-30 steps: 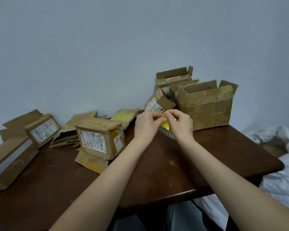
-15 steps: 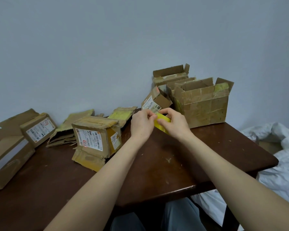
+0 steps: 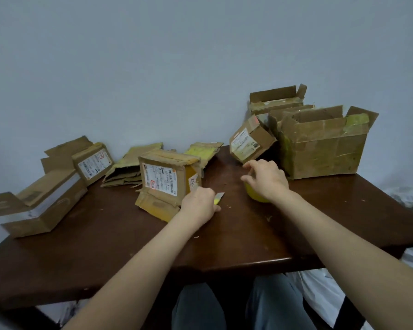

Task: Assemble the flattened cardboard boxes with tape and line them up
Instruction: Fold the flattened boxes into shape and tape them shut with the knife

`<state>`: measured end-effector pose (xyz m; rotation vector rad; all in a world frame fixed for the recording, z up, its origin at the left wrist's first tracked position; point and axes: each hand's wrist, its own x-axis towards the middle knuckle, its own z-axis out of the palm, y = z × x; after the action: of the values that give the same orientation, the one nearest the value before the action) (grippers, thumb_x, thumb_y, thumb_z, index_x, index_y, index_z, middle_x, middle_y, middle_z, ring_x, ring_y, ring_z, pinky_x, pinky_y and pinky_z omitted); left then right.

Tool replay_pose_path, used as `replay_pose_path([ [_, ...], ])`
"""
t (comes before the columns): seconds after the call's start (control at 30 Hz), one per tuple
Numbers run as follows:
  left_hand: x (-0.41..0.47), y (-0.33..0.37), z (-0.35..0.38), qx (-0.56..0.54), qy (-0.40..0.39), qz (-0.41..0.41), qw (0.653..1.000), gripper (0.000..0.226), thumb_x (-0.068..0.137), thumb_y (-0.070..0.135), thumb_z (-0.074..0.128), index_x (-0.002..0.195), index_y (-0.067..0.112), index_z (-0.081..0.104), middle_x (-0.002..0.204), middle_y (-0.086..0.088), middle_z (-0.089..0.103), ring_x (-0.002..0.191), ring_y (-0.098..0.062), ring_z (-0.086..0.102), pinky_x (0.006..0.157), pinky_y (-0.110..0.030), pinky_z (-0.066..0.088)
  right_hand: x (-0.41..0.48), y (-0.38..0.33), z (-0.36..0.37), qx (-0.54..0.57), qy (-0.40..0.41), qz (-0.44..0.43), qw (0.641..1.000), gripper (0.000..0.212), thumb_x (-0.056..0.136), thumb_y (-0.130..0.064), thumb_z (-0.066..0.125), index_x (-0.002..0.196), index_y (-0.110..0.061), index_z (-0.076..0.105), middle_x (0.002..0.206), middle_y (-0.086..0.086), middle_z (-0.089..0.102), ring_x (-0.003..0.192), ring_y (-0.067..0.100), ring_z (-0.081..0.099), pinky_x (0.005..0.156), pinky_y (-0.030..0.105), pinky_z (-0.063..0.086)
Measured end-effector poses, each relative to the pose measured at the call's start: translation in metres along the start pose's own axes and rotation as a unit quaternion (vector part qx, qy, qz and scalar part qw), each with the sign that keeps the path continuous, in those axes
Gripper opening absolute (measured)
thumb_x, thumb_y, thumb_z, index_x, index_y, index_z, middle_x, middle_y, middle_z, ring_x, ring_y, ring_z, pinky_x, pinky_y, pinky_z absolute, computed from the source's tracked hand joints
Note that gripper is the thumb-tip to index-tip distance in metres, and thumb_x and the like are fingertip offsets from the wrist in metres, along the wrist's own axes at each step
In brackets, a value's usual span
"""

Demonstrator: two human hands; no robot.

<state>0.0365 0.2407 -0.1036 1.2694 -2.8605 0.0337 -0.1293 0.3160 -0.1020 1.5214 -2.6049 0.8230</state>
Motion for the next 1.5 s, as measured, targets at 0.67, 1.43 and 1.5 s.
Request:
replay_pose_path([
  [0.67,-0.064,-0.185,-0.026,-0.103,0.259,-0.232,0.932,0.024,0.086,0.015,0.063,0.109,0.009,0.069,0.096,-0.01,0.063,0.087,-0.027,0.061,0.072,-0.039,0.053,0.006,-0.138,0.028,0.237,0.006,0.014,0.971,0.06,0.096,-0.045,0.046,0.145,-0.012,0.035,0.141,0.011,0.048,0.129,0.03,0.045,0.099,0.04,0.04],
  [1.43,0.03,-0.147,-0.028,-0.486,0.159,-0.206,0.834,0.041,0.097,0.029,0.043,0.114,-0.005,0.058,0.114,-0.025,0.061,0.106,-0.037,0.058,0.09,-0.045,0.047,0.045,-0.149,0.054,0.207,-0.05,0.105,0.971,0.05,0.097,-0.028,0.045,0.141,-0.006,0.034,0.13,0.015,0.054,0.114,0.033,0.055,0.088,0.04,0.048],
  [1.5,0.027,-0.134,-0.022,-0.494,0.168,-0.198,0.83,0.028,0.097,0.028,0.045,0.102,0.006,0.061,0.098,-0.01,0.065,0.094,-0.027,0.061,0.073,-0.033,0.047,0.049,-0.139,0.053,0.198,-0.07,0.114,0.971,0.054,0.094,-0.042,0.05,0.133,-0.006,0.041,0.121,0.011,0.059,0.107,0.031,0.057,0.075,0.035,0.044],
])
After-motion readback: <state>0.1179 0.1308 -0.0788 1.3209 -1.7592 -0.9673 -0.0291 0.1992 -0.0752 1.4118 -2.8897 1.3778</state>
